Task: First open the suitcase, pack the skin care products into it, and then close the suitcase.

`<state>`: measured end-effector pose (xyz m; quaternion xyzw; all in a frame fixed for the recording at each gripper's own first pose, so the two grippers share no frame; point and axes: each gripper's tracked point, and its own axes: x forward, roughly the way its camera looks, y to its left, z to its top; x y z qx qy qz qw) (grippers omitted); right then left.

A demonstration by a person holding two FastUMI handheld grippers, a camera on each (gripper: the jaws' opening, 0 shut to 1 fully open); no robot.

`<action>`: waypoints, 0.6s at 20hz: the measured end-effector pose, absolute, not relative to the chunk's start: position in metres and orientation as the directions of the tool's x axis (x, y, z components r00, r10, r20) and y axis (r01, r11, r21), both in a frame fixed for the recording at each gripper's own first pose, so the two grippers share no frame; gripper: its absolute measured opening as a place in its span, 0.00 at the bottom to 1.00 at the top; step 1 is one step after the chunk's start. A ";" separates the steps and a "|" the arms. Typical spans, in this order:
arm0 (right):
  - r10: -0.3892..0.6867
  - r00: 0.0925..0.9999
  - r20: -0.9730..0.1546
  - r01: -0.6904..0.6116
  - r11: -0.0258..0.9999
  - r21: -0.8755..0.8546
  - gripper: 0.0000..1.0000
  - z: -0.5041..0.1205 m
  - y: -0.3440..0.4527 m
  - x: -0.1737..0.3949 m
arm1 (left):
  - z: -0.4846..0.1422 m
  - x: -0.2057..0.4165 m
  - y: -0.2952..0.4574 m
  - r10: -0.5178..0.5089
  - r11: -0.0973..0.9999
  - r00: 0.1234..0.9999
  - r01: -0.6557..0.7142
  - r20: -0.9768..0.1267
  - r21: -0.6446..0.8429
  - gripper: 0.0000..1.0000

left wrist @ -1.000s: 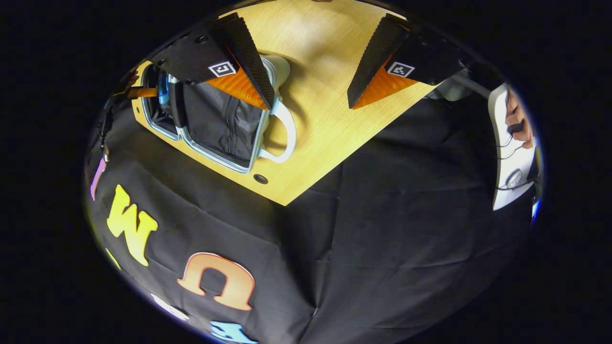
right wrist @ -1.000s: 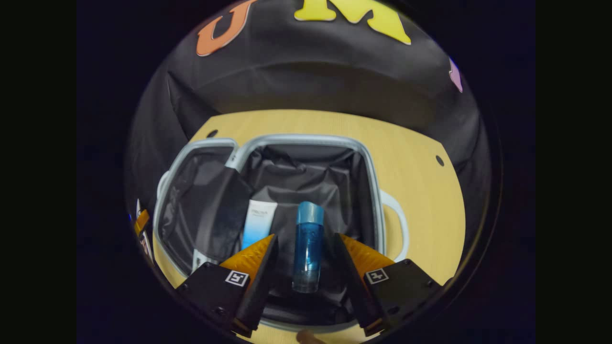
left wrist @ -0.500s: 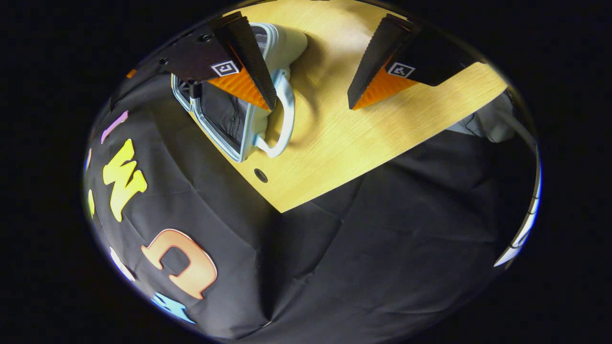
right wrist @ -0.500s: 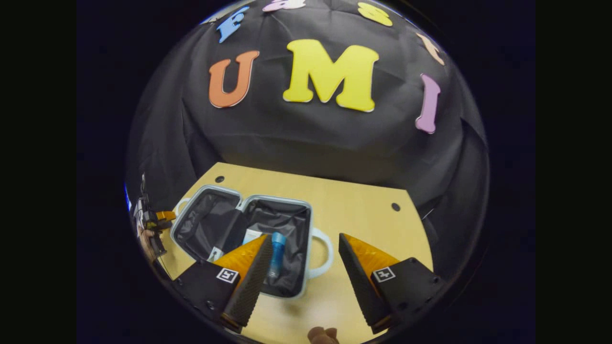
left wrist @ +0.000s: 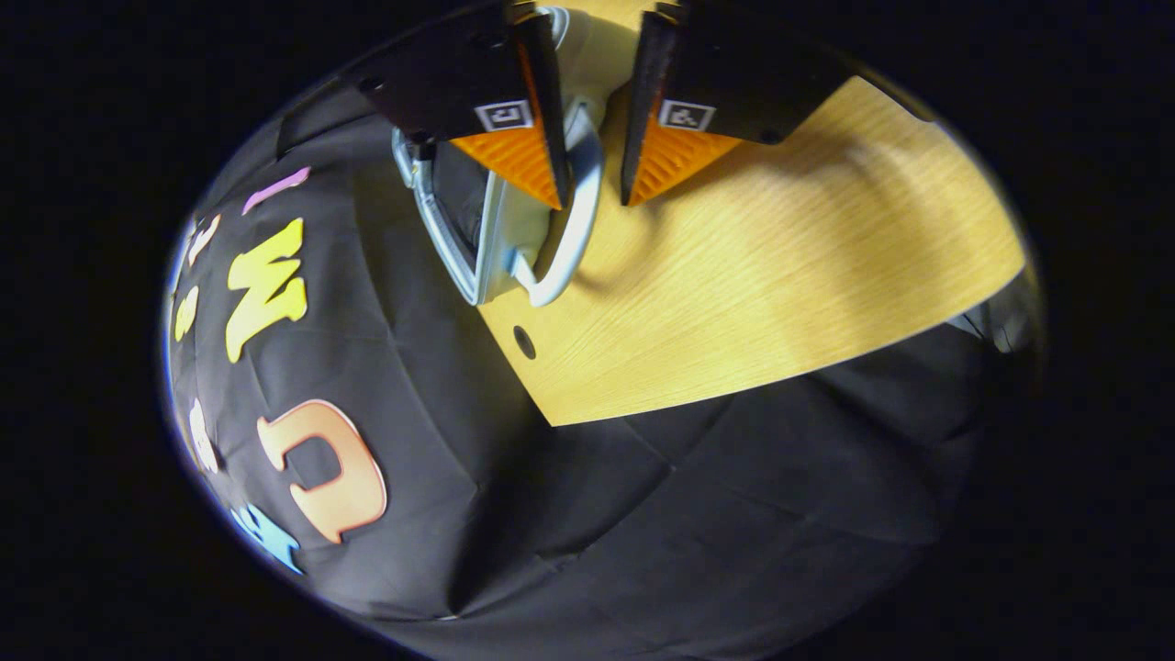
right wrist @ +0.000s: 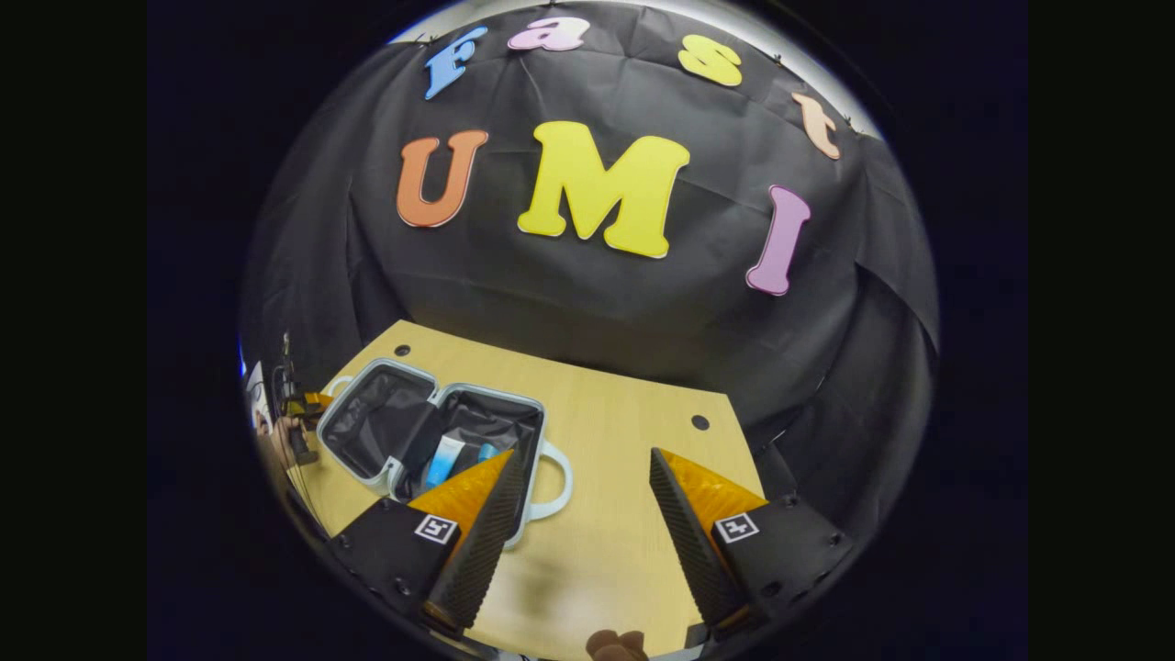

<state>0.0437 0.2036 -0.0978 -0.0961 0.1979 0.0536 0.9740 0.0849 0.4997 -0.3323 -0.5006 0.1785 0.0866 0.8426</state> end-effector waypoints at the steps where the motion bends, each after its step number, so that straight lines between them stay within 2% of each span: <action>1: 0.067 0.915 -0.398 -0.140 0.978 -0.158 0.83 -0.098 0.202 0.040 | -0.331 0.087 0.500 -0.032 0.454 0.928 -0.317 -0.371 -0.833 0.17; 5: 0.042 0.914 -0.403 -0.101 0.987 -0.126 0.84 -0.094 0.193 0.028 | -0.324 0.082 0.495 -0.066 0.393 0.945 -0.270 -0.320 -0.879 0.04; 12: 0.074 0.939 -0.335 -0.100 0.993 -0.059 0.83 -0.068 0.172 0.020 | -0.249 0.074 0.490 0.035 0.597 0.961 -0.241 -0.275 -0.765 0.03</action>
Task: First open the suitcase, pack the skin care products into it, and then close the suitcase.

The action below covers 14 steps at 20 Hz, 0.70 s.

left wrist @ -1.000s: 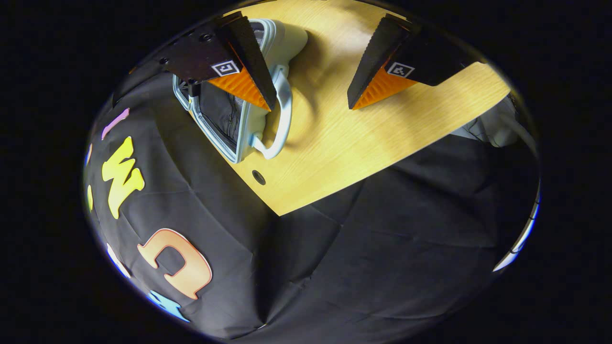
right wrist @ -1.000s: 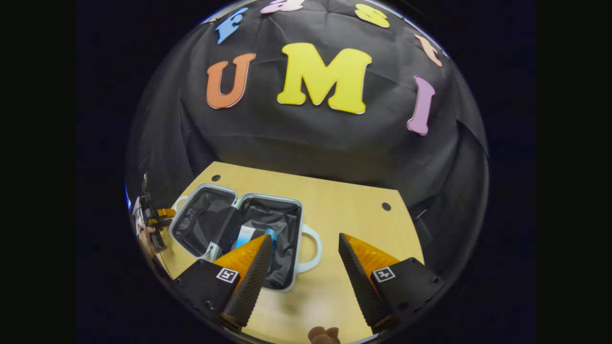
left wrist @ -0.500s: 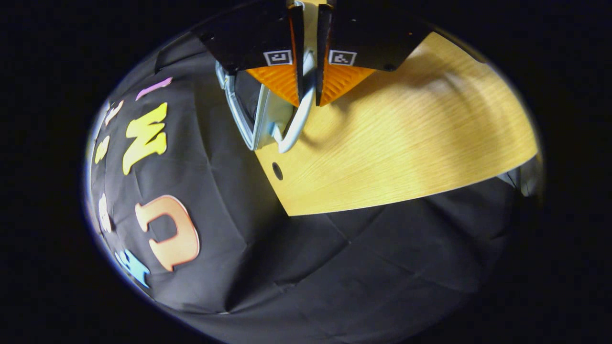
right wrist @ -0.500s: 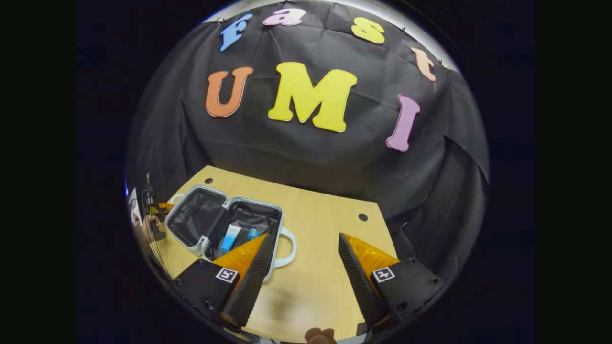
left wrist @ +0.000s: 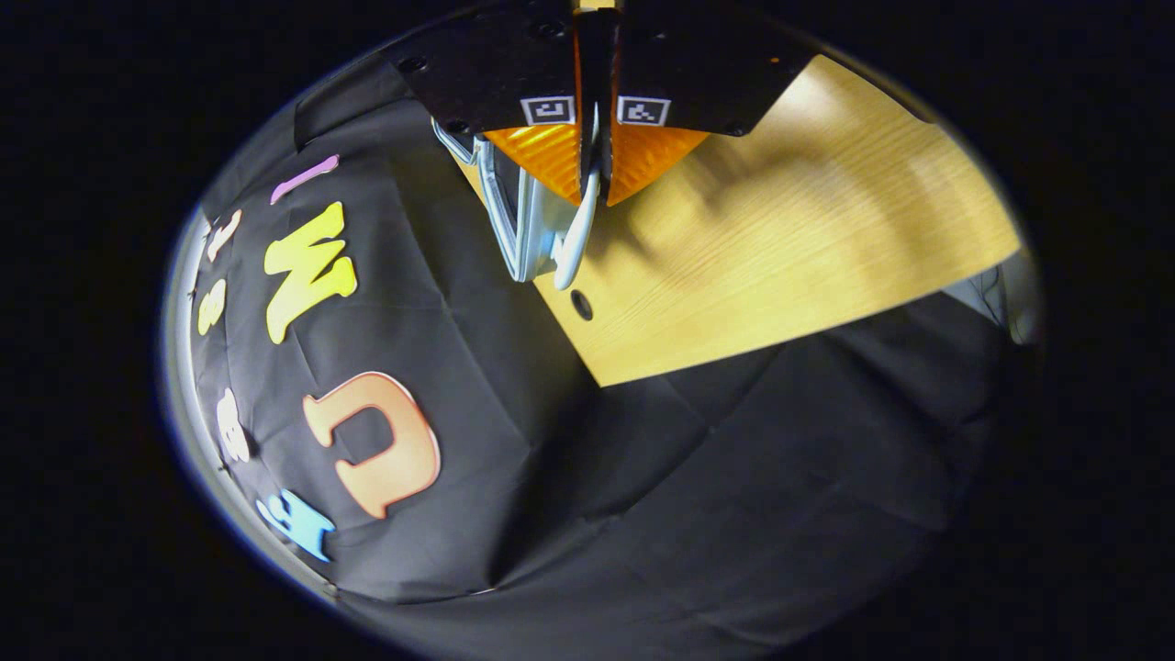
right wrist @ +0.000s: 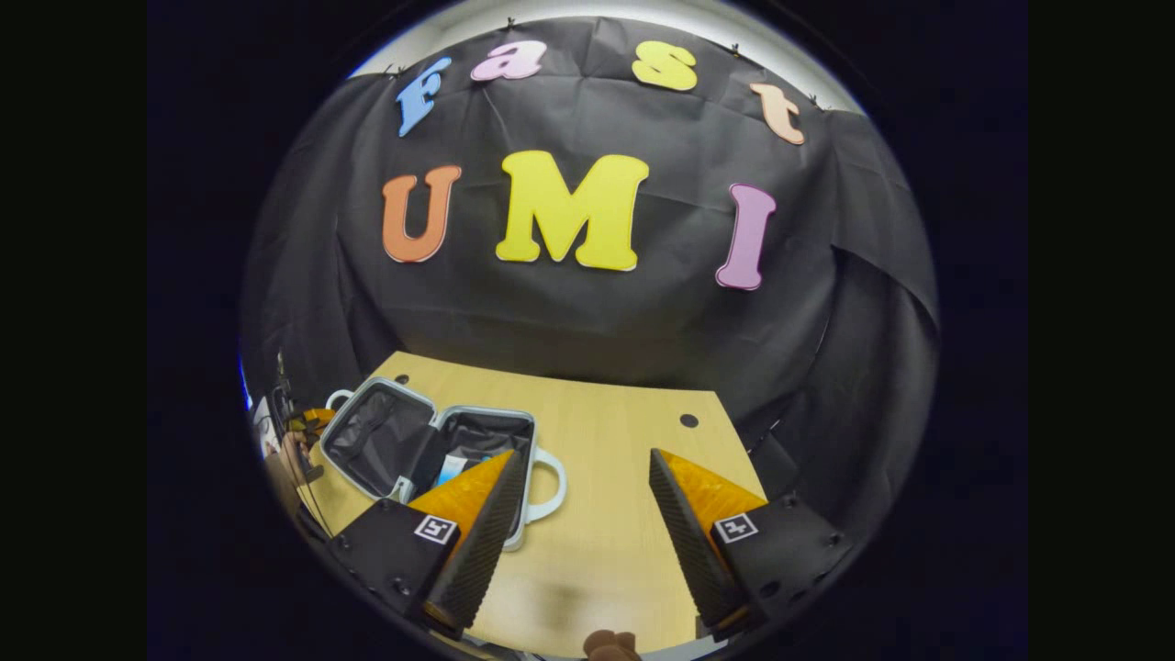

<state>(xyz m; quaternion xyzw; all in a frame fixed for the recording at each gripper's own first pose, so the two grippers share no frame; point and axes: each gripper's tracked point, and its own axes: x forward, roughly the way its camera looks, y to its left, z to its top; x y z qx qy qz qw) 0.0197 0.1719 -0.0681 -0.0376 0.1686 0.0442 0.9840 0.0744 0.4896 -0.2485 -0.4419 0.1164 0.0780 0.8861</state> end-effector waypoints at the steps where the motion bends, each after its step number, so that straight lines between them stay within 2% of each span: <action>1: 0.079 0.941 -0.329 -0.101 0.994 -0.049 0.83 -0.066 0.165 0.019 | -0.235 0.073 0.485 0.061 0.637 0.959 -0.252 -0.278 -0.728 0.03; 5: 0.093 0.947 -0.306 -0.105 0.994 -0.026 0.83 -0.064 0.131 0.022 | -0.166 0.076 0.455 0.123 0.783 0.968 -0.230 -0.218 -0.578 0.02; 8: 0.090 0.948 -0.306 -0.094 0.996 0.002 0.83 -0.067 0.101 0.026 | -0.123 0.082 0.419 0.136 0.843 0.976 -0.205 -0.171 -0.497 0.02; 14: 0.114 0.945 -0.305 -0.114 0.993 0.017 0.83 -0.075 0.048 0.033 | -0.078 0.087 0.330 0.170 0.948 0.980 -0.192 -0.108 -0.255 0.02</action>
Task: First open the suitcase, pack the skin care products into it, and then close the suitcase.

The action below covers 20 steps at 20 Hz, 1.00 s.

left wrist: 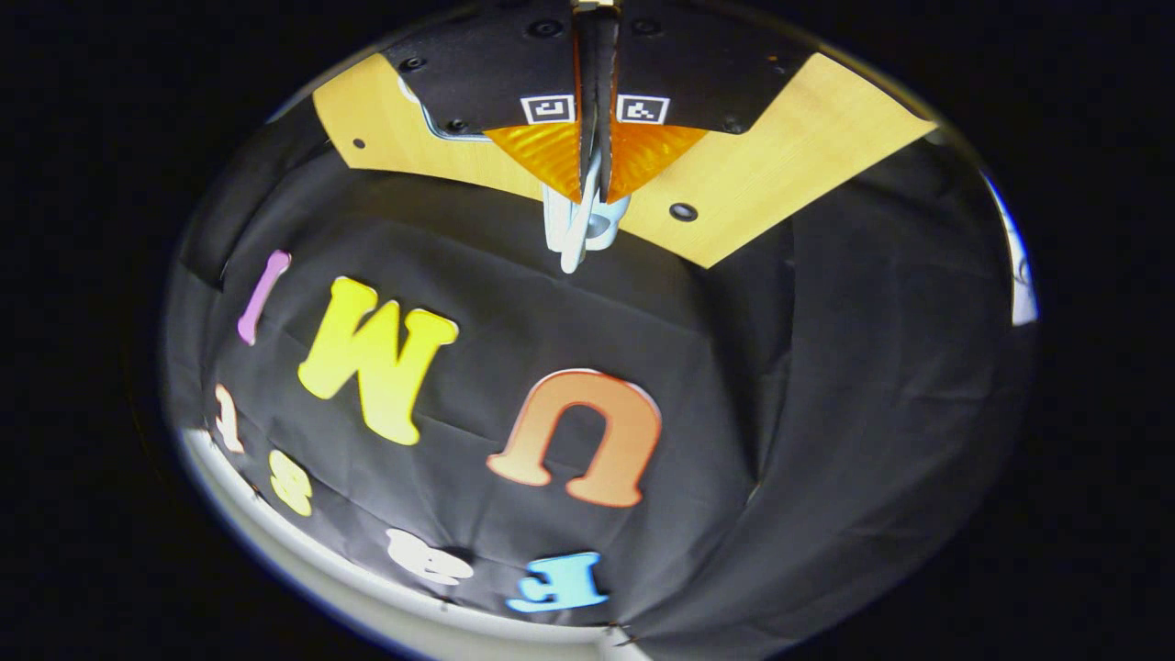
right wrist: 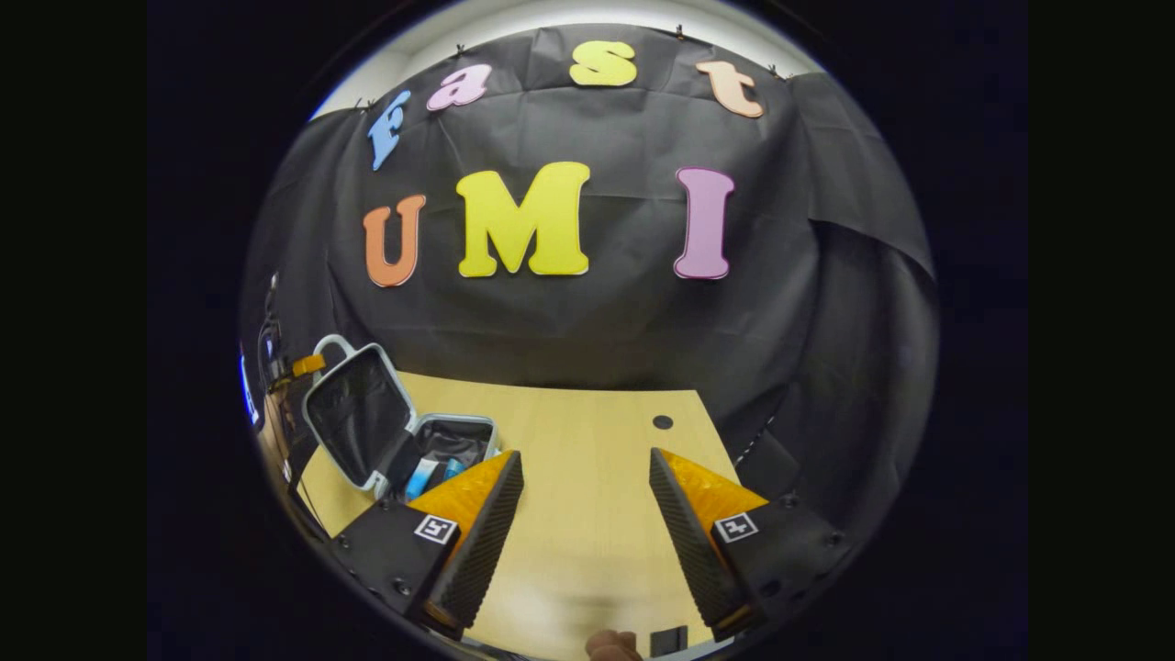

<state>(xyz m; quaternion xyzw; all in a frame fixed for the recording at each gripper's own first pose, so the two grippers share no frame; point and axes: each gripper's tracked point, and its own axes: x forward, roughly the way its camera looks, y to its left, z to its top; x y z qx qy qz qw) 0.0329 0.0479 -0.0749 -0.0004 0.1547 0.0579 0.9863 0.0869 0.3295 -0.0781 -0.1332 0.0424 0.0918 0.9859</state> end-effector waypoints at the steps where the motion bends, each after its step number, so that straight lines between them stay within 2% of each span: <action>1: 0.122 0.945 -0.304 -0.121 0.992 0.021 0.83 -0.075 0.041 0.034 | -0.073 0.086 0.310 0.163 0.960 0.982 -0.181 -0.098 -0.214 0.02; 4: 0.140 0.942 -0.304 -0.142 0.990 0.017 0.83 -0.078 0.023 0.034 | -0.067 0.090 0.250 0.144 0.985 0.987 -0.150 -0.076 -0.084 0.02; 9: 0.189 0.930 -0.316 -0.206 0.978 -0.022 0.83 -0.087 0.009 0.039 | -0.089 0.104 0.147 0.095 0.993 0.993 -0.089 -0.074 0.084 0.02; 13: 0.219 0.914 -0.341 -0.252 0.966 -0.055 0.83 -0.105 -0.009 0.035 | -0.127 0.119 0.085 0.096 0.987 0.989 -0.080 -0.115 0.139 0.02; 20: 0.200 0.912 -0.358 -0.245 0.966 -0.084 0.83 -0.128 -0.056 0.037 | -0.213 0.138 0.011 0.132 0.954 0.967 -0.064 -0.217 0.293 0.02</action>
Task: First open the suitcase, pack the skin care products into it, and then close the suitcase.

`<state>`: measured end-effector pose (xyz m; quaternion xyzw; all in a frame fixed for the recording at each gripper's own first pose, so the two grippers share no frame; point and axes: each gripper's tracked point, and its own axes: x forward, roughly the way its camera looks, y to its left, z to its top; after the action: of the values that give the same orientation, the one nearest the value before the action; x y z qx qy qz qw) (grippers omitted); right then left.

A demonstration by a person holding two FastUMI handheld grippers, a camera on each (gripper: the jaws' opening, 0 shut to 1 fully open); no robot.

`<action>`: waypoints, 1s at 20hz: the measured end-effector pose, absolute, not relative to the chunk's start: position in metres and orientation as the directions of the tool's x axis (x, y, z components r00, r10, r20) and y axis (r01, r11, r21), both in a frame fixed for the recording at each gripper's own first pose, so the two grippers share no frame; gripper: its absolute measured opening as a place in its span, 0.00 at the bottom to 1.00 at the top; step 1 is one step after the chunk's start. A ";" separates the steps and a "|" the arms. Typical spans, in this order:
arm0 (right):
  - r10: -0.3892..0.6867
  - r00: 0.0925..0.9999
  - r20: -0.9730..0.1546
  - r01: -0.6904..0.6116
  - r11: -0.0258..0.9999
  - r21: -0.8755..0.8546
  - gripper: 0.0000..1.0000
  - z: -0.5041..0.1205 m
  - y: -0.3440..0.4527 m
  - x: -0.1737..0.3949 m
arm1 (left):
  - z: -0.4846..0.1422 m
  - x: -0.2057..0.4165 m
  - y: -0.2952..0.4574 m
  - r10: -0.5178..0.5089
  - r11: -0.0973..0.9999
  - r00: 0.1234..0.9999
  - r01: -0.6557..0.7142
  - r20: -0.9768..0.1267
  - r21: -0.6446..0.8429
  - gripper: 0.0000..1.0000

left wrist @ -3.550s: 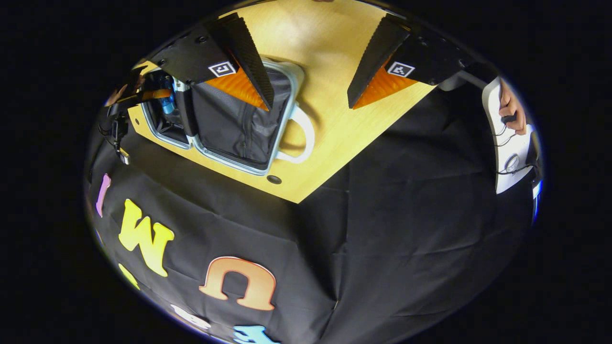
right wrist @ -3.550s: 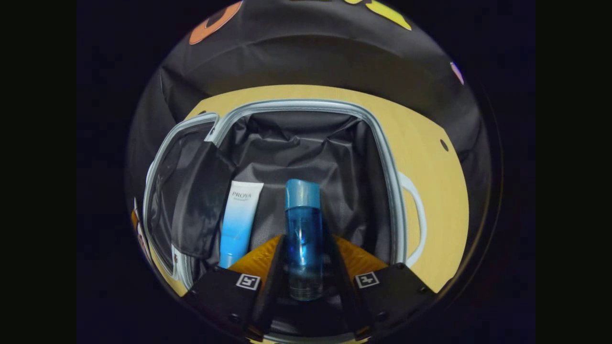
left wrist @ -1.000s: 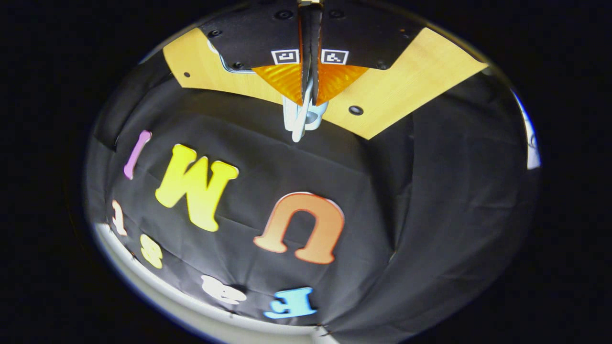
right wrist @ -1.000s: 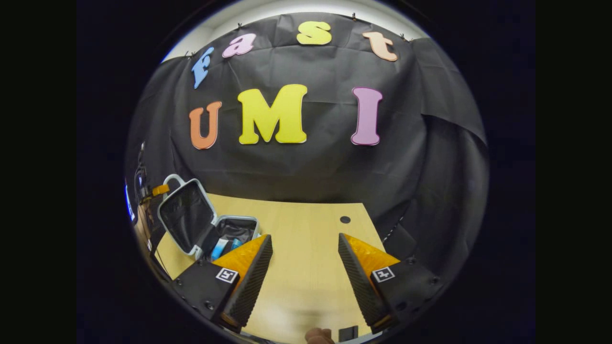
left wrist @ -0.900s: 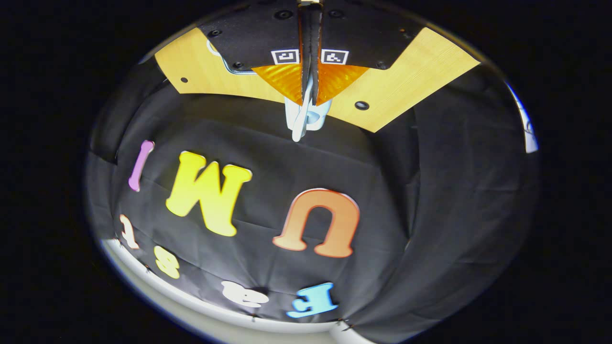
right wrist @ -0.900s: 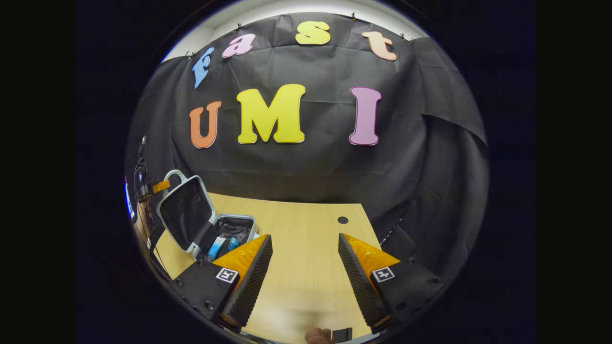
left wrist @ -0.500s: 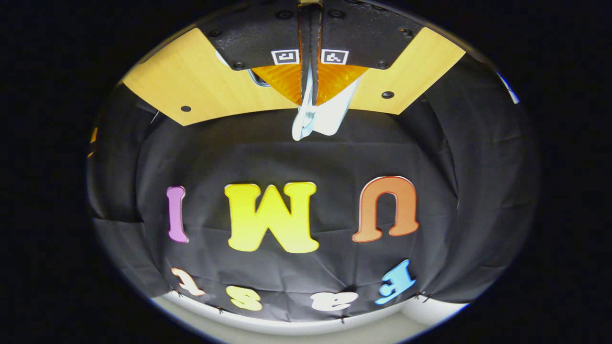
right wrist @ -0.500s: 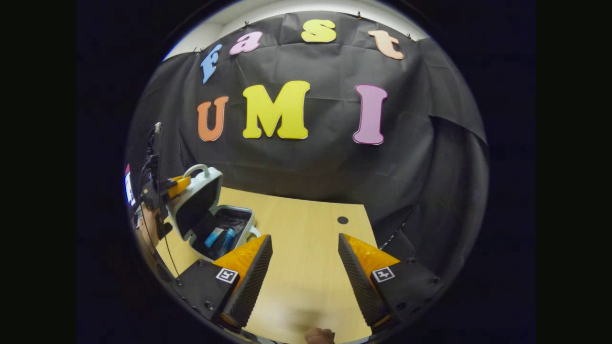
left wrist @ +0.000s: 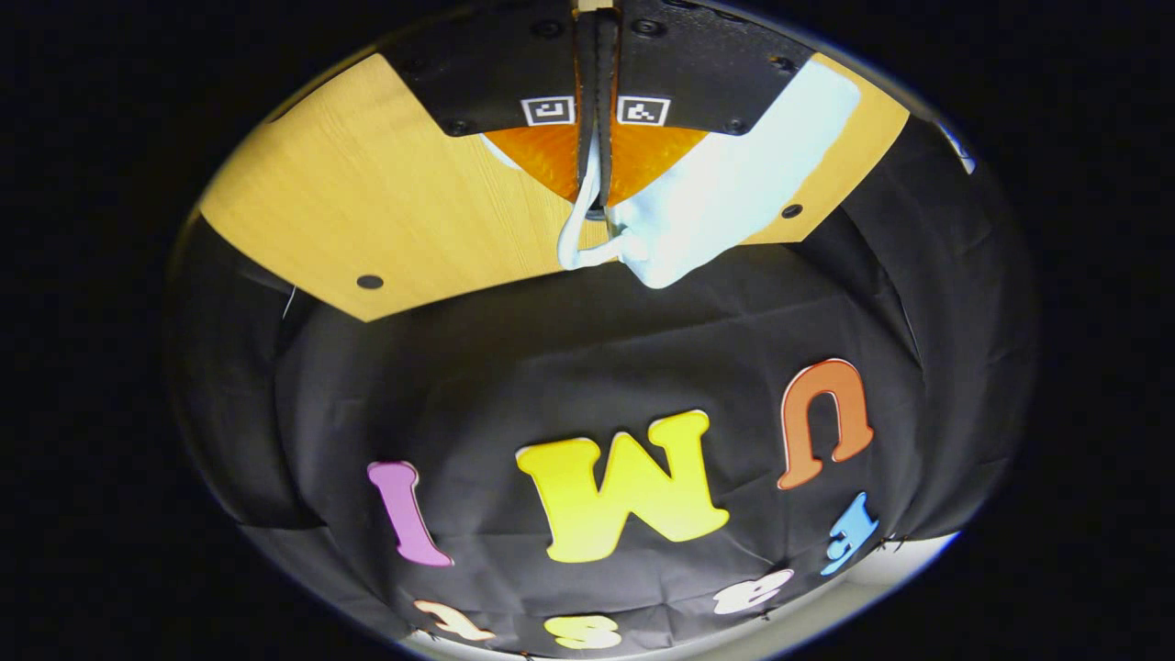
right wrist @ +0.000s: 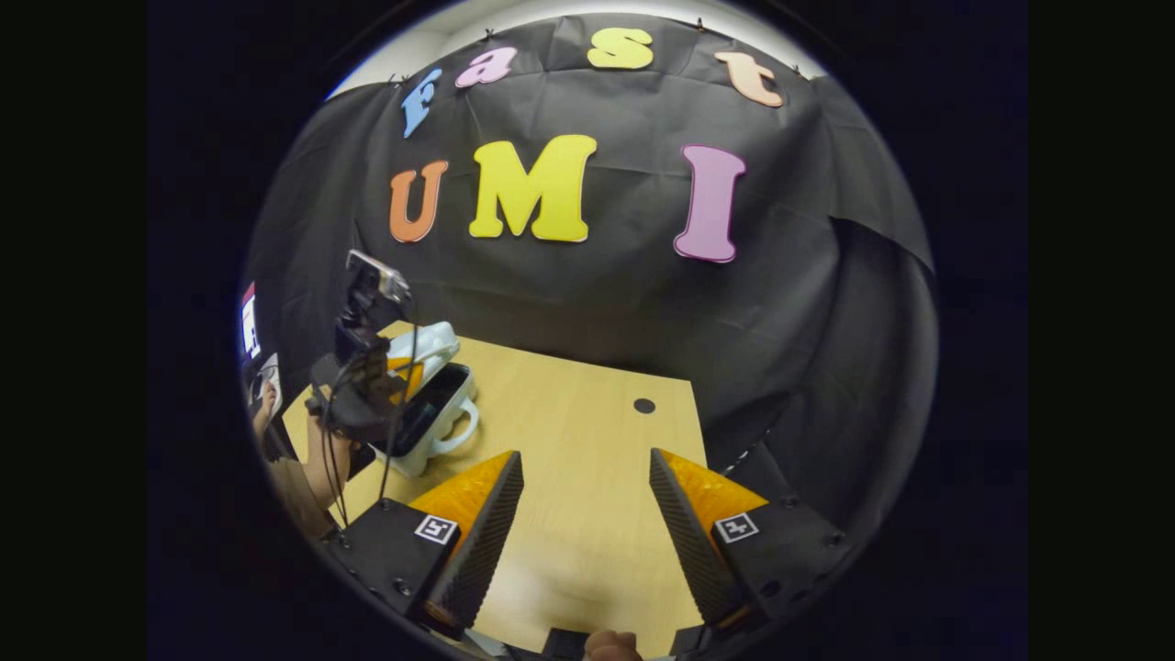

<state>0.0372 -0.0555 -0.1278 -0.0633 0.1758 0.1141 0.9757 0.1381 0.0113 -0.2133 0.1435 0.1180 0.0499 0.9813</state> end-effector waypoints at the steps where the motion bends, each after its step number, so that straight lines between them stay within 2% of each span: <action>1: 0.196 0.910 -0.364 -0.240 0.967 -0.080 0.83 -0.132 -0.059 0.038 | -0.223 0.140 0.007 0.138 0.948 0.964 -0.062 -0.228 0.313 0.02; 7: 0.184 0.919 -0.348 -0.231 0.968 -0.098 0.83 -0.134 -0.065 0.036 | -0.274 0.141 -0.009 0.161 0.925 0.943 -0.042 -0.290 0.377 0.03; 10: 0.190 0.942 -0.276 -0.222 0.971 -0.090 0.83 -0.108 -0.061 0.034 | -0.275 0.144 -0.009 0.169 0.920 0.940 -0.042 -0.298 0.389 0.07; 12: 0.178 0.965 -0.191 -0.196 0.977 -0.080 0.83 -0.077 -0.059 0.035 | -0.275 0.144 -0.009 0.173 0.921 0.937 -0.045 -0.303 0.387 0.08; 13: 0.175 0.974 -0.144 -0.189 0.978 -0.084 0.83 -0.060 -0.055 0.035 | -0.276 0.144 -0.013 0.164 0.923 0.935 -0.033 -0.314 0.383 0.12; 14: 0.170 0.980 -0.106 -0.181 0.978 -0.100 0.83 -0.047 -0.053 0.035 | -0.282 0.143 -0.017 0.150 0.929 0.932 -0.018 -0.331 0.370 0.19; 15: 0.169 0.982 -0.082 -0.178 0.978 -0.113 0.82 -0.038 -0.050 0.035 | -0.285 0.143 -0.022 0.129 0.933 0.929 0.004 -0.346 0.359 0.35; 17: 0.168 0.984 -0.056 -0.174 0.978 -0.113 0.84 -0.026 -0.043 0.033 | -0.284 0.143 -0.026 0.108 0.937 0.920 0.032 -0.377 0.348 0.36; 18: 0.164 0.985 -0.044 -0.168 0.979 -0.116 0.82 -0.020 -0.039 0.033 | -0.273 0.142 -0.027 0.111 0.941 0.928 0.017 -0.357 0.339 0.40; 20: 0.154 0.988 -0.032 -0.157 0.980 -0.123 0.83 -0.014 -0.033 0.033 | -0.234 0.137 -0.027 0.085 0.955 0.950 0.009 -0.300 0.297 0.79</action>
<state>0.0329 -0.0325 -0.0140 -0.0629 0.0111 0.0780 0.9949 0.1373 -0.0268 -0.2343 0.1492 0.1569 0.0195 0.9761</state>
